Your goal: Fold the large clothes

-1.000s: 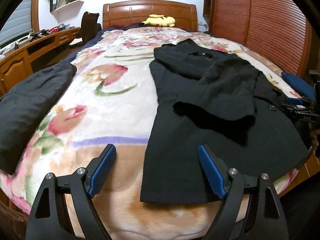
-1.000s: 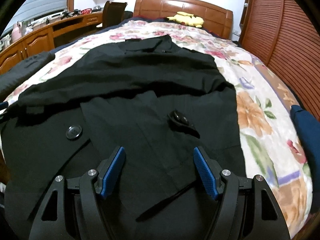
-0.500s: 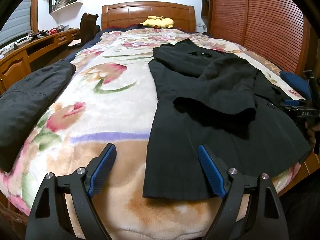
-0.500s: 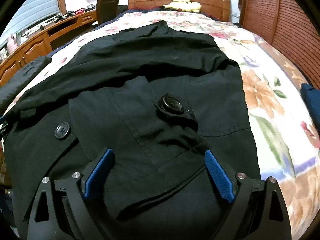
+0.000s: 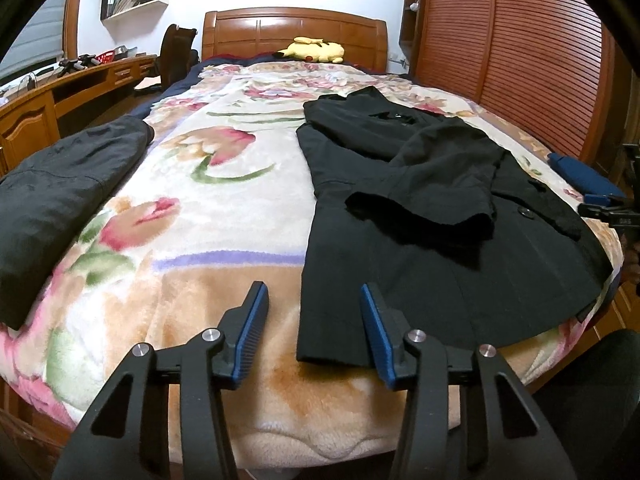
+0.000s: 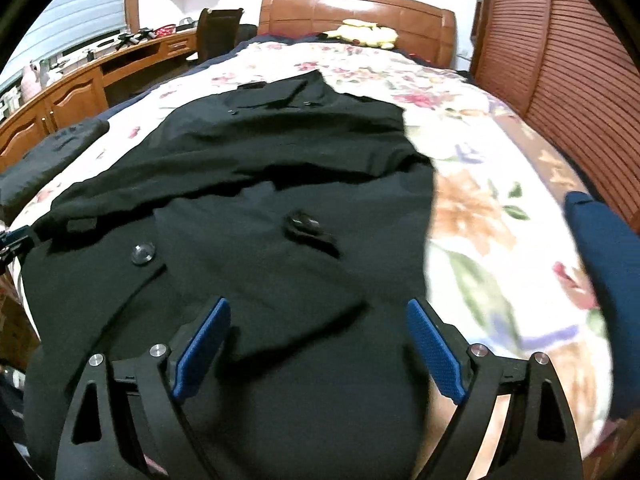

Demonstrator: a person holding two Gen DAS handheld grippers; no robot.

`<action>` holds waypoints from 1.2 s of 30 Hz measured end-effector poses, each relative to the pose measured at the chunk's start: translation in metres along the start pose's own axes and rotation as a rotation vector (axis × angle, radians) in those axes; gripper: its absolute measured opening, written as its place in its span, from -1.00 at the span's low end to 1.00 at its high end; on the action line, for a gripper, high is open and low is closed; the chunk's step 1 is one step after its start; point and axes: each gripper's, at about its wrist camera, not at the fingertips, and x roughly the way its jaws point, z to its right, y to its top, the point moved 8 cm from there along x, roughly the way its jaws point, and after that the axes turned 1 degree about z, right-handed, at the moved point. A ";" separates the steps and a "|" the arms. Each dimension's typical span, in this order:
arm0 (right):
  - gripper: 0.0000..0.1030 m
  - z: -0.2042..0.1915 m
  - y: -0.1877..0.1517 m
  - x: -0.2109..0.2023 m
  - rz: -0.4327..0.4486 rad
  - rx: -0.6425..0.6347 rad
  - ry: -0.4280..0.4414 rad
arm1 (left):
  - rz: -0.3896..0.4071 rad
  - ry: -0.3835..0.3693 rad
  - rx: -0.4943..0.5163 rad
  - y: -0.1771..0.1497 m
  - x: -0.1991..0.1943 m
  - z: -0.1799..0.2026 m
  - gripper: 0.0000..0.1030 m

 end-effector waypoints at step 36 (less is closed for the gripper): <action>-0.89 0.012 -0.042 -0.036 0.040 0.021 0.091 | 0.190 -0.057 0.065 0.043 -0.071 0.034 -0.90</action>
